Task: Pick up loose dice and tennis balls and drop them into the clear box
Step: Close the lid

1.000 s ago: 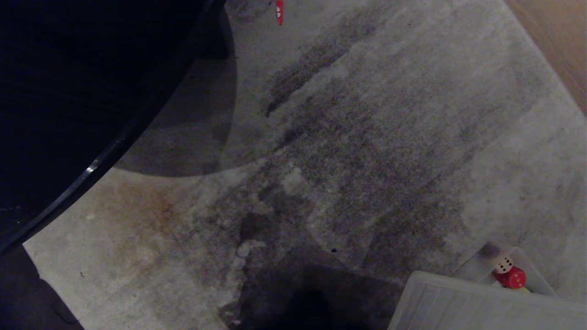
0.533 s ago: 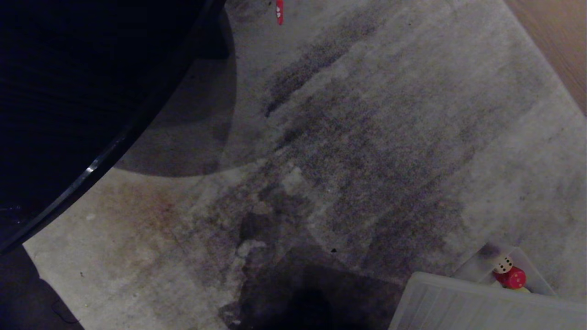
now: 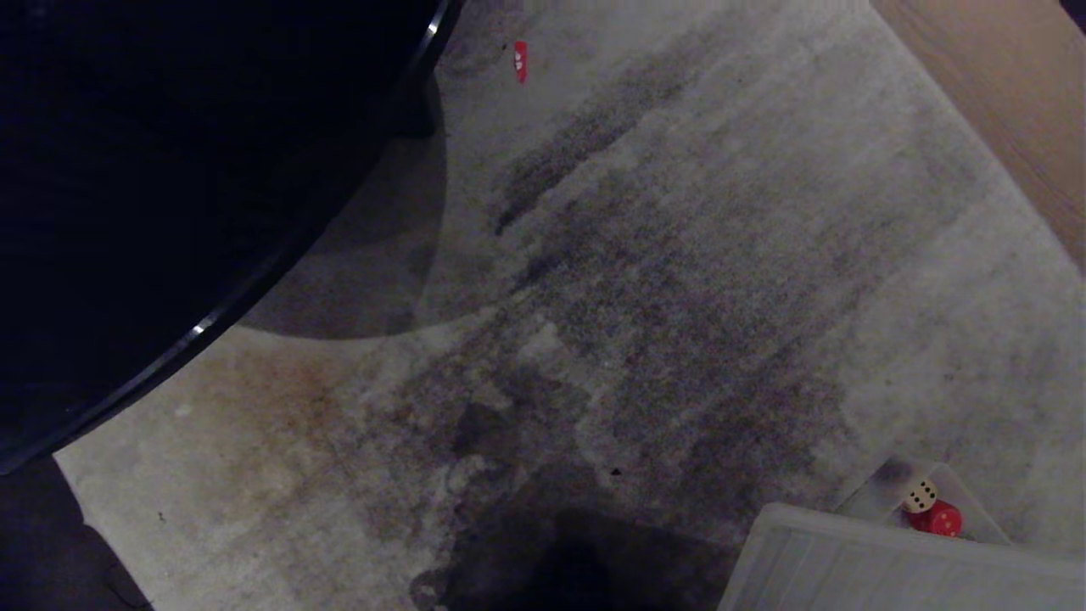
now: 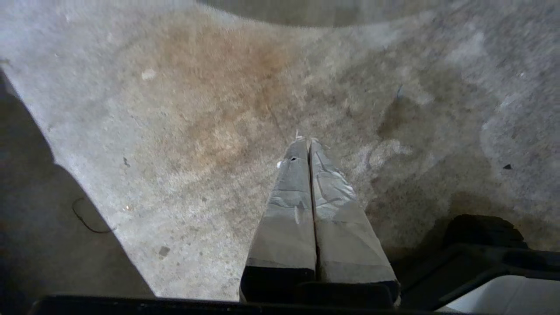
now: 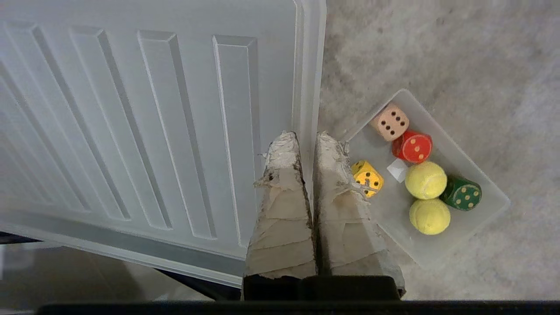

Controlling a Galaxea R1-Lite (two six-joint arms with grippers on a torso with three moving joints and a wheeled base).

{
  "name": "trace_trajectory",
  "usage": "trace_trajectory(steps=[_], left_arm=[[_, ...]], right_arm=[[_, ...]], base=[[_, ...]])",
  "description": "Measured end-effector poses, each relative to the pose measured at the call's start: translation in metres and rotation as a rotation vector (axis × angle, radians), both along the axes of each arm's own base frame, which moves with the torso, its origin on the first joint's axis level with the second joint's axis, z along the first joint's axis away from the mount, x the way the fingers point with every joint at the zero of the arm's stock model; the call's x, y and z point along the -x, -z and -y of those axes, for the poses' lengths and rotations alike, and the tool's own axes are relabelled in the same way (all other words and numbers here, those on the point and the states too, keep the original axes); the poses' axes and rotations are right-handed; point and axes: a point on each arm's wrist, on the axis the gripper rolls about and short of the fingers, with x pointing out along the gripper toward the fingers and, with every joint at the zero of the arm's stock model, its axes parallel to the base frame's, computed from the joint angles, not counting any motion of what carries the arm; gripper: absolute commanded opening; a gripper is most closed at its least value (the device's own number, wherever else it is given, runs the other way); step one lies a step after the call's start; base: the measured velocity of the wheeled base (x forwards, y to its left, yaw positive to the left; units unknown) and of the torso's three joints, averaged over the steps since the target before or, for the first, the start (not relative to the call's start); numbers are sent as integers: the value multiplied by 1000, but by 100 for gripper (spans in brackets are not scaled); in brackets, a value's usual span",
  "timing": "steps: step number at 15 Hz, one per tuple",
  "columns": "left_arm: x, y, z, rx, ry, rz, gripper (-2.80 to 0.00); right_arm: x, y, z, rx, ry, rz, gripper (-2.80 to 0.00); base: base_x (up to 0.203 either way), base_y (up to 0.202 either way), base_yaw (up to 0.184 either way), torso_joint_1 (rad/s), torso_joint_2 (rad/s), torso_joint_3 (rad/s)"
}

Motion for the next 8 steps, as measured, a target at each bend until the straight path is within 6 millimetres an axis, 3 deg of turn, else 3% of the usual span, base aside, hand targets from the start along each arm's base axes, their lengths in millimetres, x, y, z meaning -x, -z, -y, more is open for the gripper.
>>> trace_trajectory(steps=[8], left_arm=[[0, 0, 0, 1, -1, 0, -280]], right_arm=[[0, 0, 0, 6, -1, 0, -280]], base=[[0, 0, 0, 2, 2, 202]])
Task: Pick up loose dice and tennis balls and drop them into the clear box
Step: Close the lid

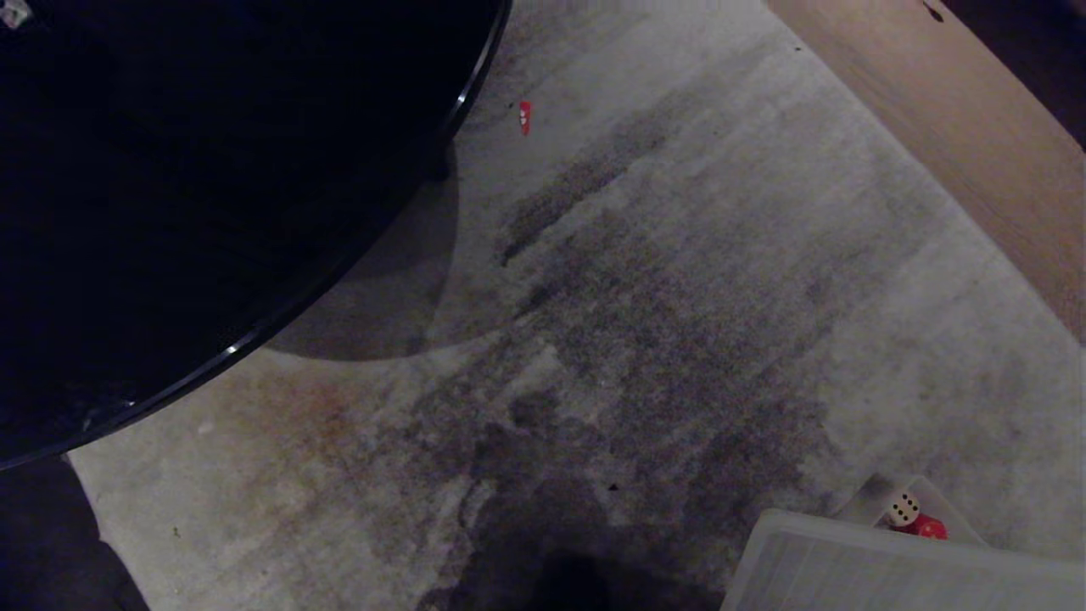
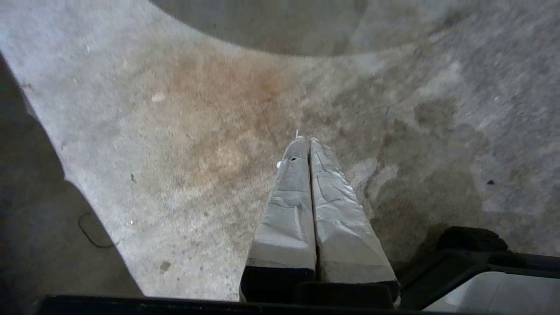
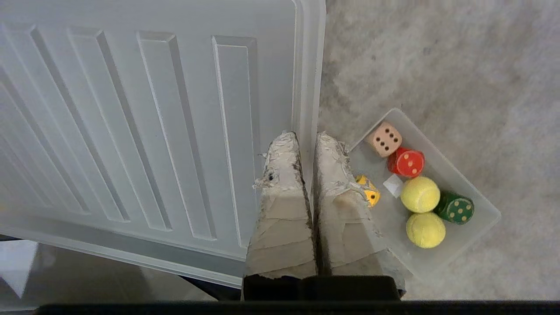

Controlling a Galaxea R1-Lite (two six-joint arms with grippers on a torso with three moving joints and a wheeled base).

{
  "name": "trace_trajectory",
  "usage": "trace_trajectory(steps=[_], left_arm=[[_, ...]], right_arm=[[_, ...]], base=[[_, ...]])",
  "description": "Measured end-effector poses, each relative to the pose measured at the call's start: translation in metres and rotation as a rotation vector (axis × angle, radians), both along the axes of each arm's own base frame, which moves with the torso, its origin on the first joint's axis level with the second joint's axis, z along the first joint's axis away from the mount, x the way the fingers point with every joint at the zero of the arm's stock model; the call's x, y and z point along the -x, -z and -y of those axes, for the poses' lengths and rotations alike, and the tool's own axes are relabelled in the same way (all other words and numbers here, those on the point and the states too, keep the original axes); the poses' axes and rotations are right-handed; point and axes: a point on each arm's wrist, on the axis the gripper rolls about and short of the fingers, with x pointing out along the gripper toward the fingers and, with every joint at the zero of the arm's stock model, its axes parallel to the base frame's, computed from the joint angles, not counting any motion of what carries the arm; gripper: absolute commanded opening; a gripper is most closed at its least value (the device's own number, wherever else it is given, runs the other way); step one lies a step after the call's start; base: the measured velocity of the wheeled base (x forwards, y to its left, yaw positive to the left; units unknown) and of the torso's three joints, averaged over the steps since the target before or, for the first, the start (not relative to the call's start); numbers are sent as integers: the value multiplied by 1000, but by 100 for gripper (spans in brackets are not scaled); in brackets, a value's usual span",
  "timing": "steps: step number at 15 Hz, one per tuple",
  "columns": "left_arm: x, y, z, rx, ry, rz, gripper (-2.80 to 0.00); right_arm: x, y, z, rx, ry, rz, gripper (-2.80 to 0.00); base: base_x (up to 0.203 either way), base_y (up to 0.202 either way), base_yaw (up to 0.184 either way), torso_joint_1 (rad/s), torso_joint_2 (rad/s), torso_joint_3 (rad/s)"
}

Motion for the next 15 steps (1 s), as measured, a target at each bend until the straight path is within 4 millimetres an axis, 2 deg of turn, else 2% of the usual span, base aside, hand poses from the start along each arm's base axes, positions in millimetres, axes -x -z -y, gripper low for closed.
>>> trace_trajectory(steps=[15], left_arm=[[0, 0, 0, 2, 0, 0, -280]], right_arm=[[0, 0, 0, -1, 0, -1, -280]], base=[[0, 0, 0, 3, 1, 202]])
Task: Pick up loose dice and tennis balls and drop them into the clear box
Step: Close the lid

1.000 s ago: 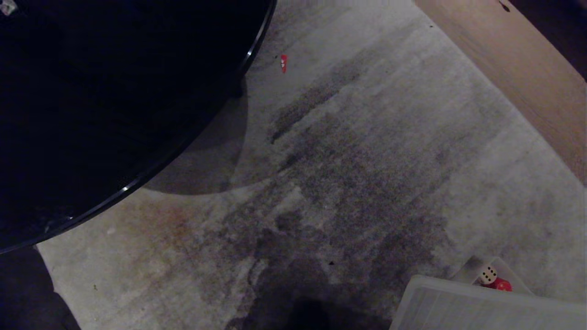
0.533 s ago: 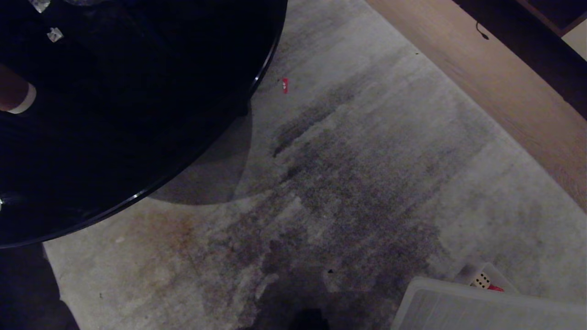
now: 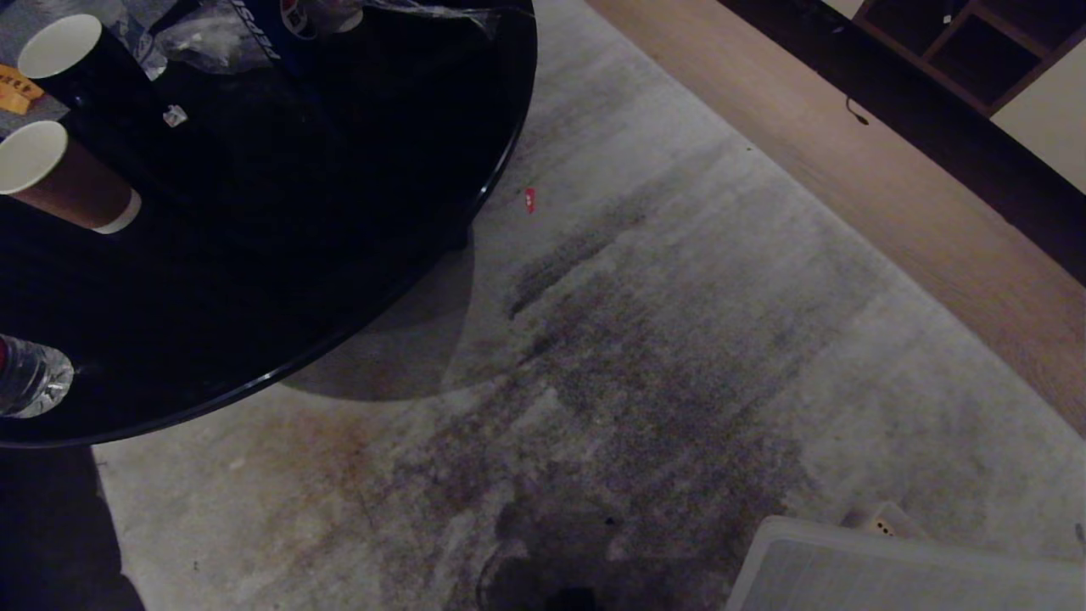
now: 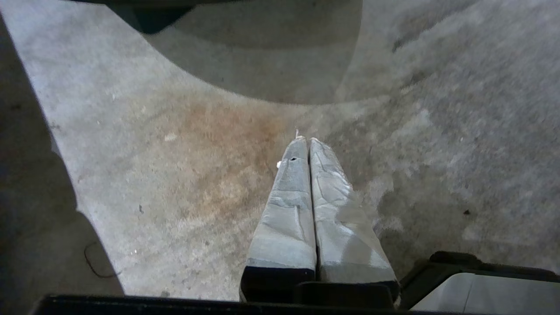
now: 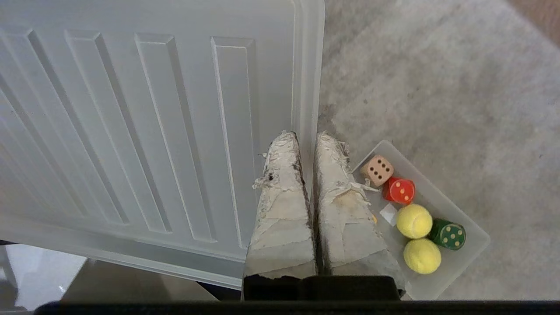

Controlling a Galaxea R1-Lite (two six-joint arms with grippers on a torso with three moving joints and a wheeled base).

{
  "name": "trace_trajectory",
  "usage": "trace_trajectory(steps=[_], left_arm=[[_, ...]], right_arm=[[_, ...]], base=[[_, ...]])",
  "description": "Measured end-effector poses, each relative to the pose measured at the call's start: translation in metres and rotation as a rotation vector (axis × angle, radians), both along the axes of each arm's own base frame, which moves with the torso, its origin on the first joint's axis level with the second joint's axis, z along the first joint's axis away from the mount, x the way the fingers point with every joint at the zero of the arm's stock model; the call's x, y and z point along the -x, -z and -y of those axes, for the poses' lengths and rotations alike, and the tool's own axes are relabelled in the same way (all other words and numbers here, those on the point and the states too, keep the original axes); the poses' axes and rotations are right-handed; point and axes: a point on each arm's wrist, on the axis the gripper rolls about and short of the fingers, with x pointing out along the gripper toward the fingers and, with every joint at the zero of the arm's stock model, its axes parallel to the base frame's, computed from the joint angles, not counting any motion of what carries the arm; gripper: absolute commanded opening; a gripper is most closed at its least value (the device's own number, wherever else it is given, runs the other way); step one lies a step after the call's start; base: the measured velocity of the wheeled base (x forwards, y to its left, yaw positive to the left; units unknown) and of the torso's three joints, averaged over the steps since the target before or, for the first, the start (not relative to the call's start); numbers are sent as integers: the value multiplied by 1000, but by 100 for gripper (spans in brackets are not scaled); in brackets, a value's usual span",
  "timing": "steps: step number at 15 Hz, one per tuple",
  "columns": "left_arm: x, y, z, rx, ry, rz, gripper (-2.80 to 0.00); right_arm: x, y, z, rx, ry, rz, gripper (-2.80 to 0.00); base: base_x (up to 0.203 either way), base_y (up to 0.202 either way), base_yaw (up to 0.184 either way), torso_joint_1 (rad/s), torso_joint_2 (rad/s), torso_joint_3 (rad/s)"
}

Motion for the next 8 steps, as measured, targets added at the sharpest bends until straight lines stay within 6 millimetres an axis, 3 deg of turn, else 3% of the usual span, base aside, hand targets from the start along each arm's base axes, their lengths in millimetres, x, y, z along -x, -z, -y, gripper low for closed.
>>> trace_trajectory(steps=[5, 8], left_arm=[[0, 0, 0, 1, 0, 0, -280], [0, 0, 0, 2, -1, 0, -280]], right_arm=[[0, 0, 0, 0, 0, 0, -280], [0, 0, 0, 0, 0, 1, -280]], base=[[0, 0, 0, 3, 2, 195], [0, 0, 0, 1, 7, 56]])
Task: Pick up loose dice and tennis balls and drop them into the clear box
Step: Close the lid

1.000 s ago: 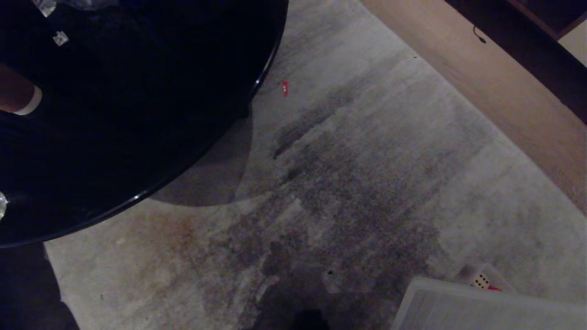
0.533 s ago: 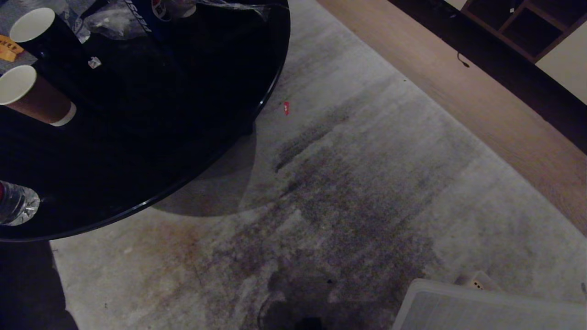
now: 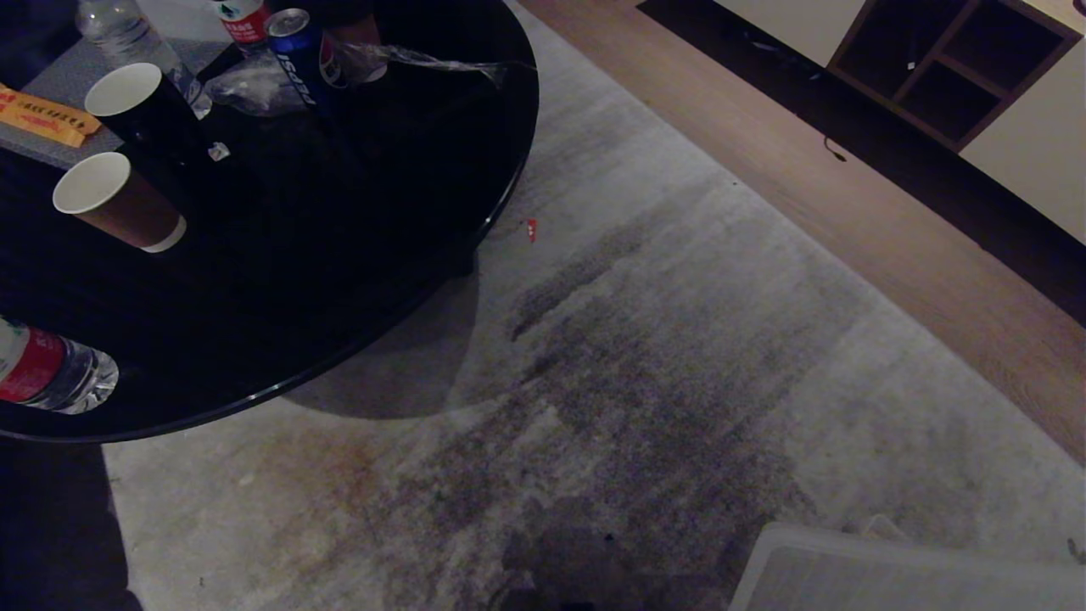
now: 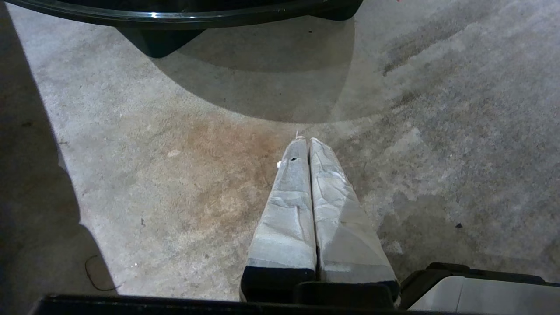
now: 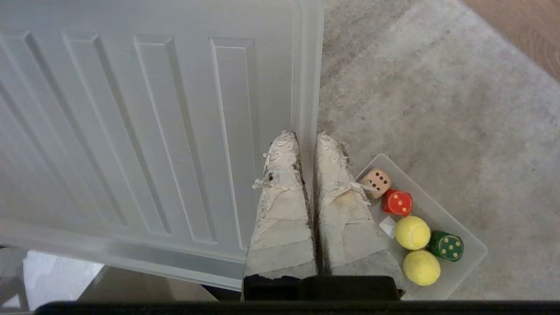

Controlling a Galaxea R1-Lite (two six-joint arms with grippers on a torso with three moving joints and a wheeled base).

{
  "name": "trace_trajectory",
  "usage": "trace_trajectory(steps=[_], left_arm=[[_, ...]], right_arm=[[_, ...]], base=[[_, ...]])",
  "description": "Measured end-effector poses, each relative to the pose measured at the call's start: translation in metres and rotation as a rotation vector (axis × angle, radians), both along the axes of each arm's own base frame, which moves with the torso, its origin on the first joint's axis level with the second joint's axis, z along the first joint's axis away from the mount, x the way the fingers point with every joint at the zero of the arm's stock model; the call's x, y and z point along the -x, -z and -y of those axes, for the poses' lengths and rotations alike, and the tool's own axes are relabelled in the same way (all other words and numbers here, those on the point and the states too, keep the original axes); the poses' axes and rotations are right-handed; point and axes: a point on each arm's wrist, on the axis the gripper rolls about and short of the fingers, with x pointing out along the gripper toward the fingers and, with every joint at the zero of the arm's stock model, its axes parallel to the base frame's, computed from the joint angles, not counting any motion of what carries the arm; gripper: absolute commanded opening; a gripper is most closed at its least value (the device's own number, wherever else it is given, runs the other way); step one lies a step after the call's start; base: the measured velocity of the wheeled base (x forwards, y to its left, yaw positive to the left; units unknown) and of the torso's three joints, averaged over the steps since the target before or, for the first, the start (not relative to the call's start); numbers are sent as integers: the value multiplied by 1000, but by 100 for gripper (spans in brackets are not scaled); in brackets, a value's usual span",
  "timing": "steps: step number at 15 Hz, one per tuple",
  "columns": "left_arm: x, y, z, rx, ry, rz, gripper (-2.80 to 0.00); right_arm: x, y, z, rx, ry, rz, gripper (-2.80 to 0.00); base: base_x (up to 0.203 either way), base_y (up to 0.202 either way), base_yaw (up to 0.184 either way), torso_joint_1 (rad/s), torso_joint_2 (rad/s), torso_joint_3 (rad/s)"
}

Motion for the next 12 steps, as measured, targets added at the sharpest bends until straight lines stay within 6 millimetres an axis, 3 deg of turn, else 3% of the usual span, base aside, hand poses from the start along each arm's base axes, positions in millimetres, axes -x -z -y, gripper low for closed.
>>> trace_trajectory(steps=[4, 12], left_arm=[[0, 0, 0, -4, 0, 0, -280], [0, 0, 0, -2, -1, 0, -280]], right_arm=[[0, 0, 0, 0, 0, -2, -280], [0, 0, 0, 0, 1, -1, -280]], base=[[0, 0, 0, 0, 0, 0], [-175, 0, 0, 3, 1, 4]])
